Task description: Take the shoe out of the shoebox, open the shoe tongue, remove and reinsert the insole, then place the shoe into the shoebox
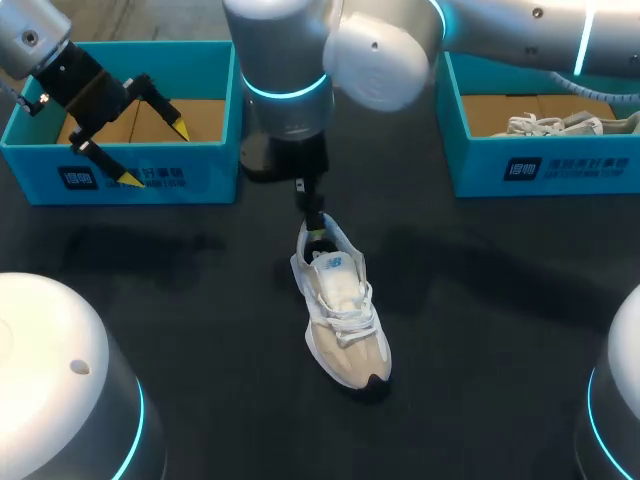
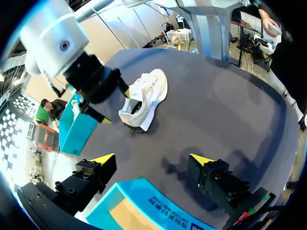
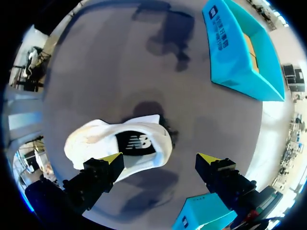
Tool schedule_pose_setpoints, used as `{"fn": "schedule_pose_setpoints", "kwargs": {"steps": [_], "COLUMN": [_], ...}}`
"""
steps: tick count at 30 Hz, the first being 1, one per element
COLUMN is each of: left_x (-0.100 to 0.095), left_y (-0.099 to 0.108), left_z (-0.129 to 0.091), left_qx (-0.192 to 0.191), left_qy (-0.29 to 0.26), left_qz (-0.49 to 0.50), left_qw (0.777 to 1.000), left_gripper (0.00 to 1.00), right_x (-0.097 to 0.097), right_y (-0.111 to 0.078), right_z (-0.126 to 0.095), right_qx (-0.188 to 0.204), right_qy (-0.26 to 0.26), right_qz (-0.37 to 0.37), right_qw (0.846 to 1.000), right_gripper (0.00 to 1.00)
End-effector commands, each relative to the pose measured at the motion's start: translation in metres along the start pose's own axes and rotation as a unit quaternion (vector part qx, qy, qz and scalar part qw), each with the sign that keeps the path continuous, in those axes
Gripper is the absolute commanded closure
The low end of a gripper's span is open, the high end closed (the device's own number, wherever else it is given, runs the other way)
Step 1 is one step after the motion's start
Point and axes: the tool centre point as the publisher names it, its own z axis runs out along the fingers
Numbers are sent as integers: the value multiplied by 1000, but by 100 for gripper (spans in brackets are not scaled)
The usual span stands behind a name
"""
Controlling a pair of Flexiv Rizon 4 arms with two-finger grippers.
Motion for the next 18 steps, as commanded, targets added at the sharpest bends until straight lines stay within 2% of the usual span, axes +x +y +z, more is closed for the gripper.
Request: {"fn": "schedule_pose_setpoints", "kwargs": {"steps": [1, 8, 18], "left_x": [-1, -1, -1], "left_y": [1, 1, 1], "left_z": [0, 0, 0], "left_qx": [0, 0, 0], "left_qy": [2, 2, 2], "left_qz": [0, 0, 0], "left_qw": [1000, 1000, 1000], "left_gripper": [0, 0, 0], "right_x": [-9, -14, -21], "right_y": [1, 1, 3], "right_z": [21, 46, 68], "right_qx": [0, -4, -2], "right_qy": [0, -11, -12], "right_qz": [-12, -37, -62], "right_qw": [1000, 999, 998], "right_gripper": [0, 0, 0]}}
